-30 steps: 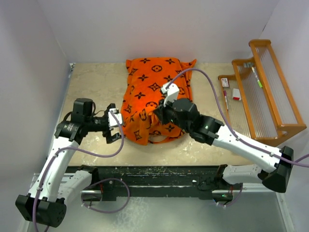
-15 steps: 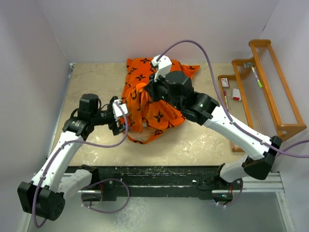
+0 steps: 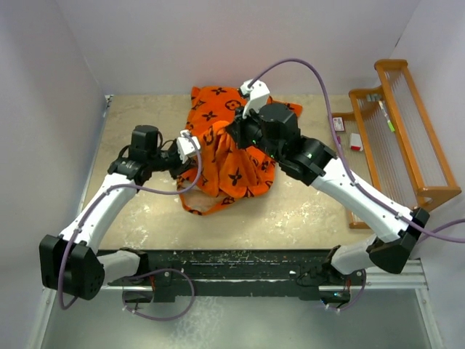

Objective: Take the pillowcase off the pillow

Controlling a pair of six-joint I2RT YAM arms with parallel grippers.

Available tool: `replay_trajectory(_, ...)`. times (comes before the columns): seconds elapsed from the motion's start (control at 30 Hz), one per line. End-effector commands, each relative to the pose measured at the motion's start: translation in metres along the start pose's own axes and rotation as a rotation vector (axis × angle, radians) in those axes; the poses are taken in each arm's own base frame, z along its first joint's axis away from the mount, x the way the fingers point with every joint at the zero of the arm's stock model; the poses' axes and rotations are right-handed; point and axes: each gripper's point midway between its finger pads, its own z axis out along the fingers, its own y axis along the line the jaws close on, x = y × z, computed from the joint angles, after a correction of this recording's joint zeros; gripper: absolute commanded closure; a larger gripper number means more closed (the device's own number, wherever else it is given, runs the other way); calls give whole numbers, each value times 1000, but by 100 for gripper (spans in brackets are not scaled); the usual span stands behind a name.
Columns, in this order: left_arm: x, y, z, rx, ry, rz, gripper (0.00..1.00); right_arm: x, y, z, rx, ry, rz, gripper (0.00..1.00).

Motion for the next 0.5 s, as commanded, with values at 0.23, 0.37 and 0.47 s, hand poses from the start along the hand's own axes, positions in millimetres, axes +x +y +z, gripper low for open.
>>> replay_trajectory(0.23, -35, -18, -10, 117, -111, 168, 52, 6, -103, 8, 210, -51, 210, 100)
replay_trajectory(0.37, -34, -49, -30, 152, -130, 391, 35, -15, -112, 45, 189, -39, 228, 100)
replay_trajectory(0.47, -17, -75, -26, 233, -69, 480, 34, -28, -111, 71, 171, -41, 238, 100)
